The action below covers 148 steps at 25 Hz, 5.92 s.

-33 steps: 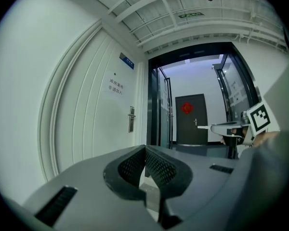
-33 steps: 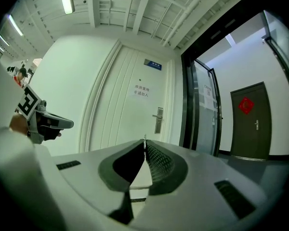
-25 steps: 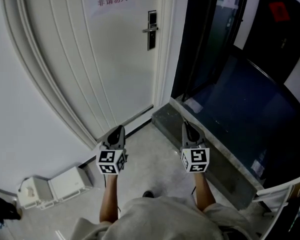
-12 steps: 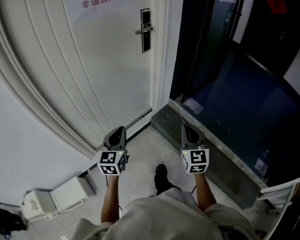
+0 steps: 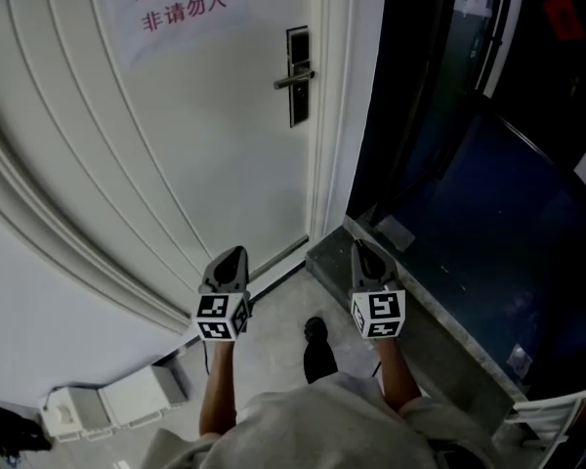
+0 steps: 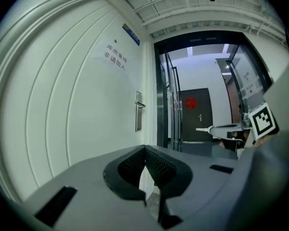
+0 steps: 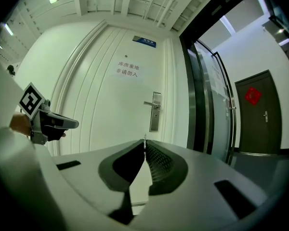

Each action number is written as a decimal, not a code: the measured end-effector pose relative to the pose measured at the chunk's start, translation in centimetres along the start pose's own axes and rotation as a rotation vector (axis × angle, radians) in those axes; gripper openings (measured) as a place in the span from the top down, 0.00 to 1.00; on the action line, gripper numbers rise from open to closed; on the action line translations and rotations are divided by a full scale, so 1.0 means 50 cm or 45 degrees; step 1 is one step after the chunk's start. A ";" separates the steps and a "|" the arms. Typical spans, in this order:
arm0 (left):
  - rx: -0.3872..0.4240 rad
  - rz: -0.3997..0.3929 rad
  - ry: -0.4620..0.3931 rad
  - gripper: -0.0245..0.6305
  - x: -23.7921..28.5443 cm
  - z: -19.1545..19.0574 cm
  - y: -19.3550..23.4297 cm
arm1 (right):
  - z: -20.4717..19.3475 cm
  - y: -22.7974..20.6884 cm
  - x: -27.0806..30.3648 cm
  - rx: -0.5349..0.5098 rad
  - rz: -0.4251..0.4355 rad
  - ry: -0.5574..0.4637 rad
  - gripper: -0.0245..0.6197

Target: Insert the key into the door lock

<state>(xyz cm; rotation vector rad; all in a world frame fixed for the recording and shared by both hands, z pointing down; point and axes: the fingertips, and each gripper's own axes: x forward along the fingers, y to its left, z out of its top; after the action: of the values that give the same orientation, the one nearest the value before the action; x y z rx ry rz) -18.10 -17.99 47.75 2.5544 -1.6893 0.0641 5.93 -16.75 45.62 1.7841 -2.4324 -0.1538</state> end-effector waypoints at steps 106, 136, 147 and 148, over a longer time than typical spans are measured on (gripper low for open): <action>0.031 0.180 -0.031 0.94 0.637 0.133 0.257 | 0.151 -0.180 0.866 -1.580 0.187 -0.256 0.92; 0.020 0.187 -0.013 0.94 0.647 0.123 0.269 | 0.155 -0.158 0.943 -1.704 0.133 -0.231 0.92; 0.036 0.163 -0.011 0.94 0.655 0.127 0.266 | 0.155 -0.153 0.954 -1.693 0.126 -0.234 0.92; 0.036 0.165 -0.010 0.94 0.654 0.127 0.265 | 0.155 -0.153 0.954 -1.691 0.127 -0.235 0.92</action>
<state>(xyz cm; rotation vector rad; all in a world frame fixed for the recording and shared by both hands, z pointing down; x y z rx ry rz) -17.51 -53.70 44.55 2.4644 -1.8682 0.0863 -2.28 -64.46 38.56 0.9941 -1.6371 -1.5121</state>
